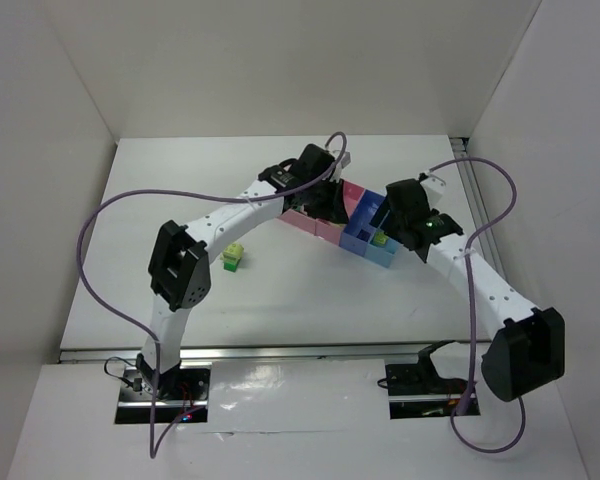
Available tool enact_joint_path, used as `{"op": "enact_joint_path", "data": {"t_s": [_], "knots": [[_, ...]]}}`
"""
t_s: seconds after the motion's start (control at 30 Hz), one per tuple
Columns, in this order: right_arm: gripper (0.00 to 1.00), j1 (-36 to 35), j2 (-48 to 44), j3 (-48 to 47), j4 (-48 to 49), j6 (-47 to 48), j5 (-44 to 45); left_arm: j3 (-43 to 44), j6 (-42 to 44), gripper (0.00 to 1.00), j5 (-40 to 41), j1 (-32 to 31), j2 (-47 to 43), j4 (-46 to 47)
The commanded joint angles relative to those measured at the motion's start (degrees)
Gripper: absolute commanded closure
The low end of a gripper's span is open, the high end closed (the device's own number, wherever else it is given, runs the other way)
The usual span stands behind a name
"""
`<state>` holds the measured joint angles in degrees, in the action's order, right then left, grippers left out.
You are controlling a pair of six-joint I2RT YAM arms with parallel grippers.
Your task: Sort the legos into containers by color
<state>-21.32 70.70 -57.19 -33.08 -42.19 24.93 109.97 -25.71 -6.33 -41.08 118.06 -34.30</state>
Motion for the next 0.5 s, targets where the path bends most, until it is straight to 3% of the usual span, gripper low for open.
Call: {"op": "enact_joint_path", "data": {"t_s": [0.0,0.17,0.47], "knots": [[0.21,6.19,1.80,-3.45,6.45,3.52,-11.82,3.57,5.68,0.96,-8.34,0.47,2.69,-0.05],[0.22,13.14,5.50,-4.16,6.00,3.52,-16.49,10.69,6.29,0.98,-10.80,0.47,8.31,-1.29],[0.21,15.96,6.03,-5.92,4.78,3.52,-15.35,22.90,4.28,0.97,-10.28,0.47,17.90,-2.34]]}}
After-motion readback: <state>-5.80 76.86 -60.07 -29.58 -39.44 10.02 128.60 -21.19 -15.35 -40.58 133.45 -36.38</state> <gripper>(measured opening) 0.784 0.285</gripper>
